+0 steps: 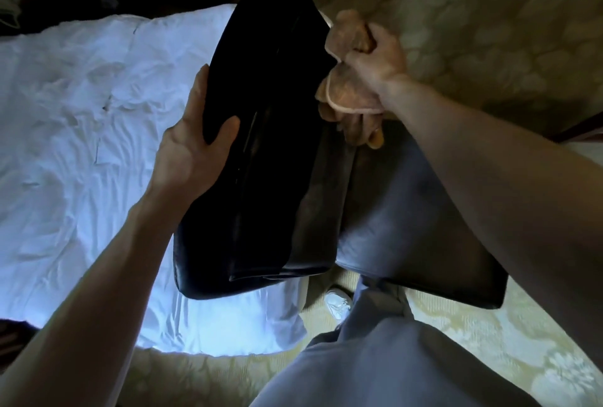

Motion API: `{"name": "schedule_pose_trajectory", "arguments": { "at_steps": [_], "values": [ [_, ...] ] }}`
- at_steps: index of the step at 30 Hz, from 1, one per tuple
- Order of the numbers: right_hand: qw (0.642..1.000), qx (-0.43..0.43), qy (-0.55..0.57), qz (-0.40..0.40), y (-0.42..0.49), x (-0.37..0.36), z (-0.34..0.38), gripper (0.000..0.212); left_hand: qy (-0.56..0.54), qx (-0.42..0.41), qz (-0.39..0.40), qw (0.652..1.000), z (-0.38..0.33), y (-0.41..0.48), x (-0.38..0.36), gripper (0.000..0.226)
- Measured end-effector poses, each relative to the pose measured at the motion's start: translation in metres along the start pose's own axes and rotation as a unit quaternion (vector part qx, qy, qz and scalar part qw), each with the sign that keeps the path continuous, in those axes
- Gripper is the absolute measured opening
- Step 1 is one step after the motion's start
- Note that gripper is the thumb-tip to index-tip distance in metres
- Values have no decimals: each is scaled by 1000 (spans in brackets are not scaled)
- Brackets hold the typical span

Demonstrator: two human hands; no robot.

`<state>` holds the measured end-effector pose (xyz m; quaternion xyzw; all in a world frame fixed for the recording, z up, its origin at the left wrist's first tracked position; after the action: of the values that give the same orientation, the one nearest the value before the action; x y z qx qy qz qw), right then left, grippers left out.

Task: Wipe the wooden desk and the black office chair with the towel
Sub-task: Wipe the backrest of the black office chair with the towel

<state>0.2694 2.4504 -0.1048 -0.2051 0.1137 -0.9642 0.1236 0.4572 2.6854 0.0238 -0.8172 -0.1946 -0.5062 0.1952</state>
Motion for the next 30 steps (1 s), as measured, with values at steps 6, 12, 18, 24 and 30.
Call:
{"name": "schedule_pose_trajectory", "arguments": {
  "at_steps": [6,12,18,24,30],
  "values": [
    [998,55,0,-26,19,-10,15,29,-28,-12,-15,999,12,-6,-2,71],
    [989,111,-97,24,-15,-45,16,53,-36,-1,-22,999,16,-6,-3,70],
    [984,111,-124,71,-104,-59,-9,57,-29,17,-28,999,13,-2,-5,69],
    [980,127,-122,92,-219,-78,-51,58,-4,-1,-31,1000,11,1,-7,70],
    [968,174,-140,118,-287,-81,-79,53,11,-10,-29,999,8,3,-5,70]
  ]
}}
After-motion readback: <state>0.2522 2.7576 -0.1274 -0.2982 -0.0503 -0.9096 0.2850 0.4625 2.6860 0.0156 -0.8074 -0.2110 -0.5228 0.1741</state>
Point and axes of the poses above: each hand's wrist, its own y-axis towards the middle knuckle, its own x-axis out of the back of the hand, z = x × y, the point moved 2 cm from there along y, towards the middle knuckle, and after that the axes turned 2 degrees about -z, right-handed, at the moved point
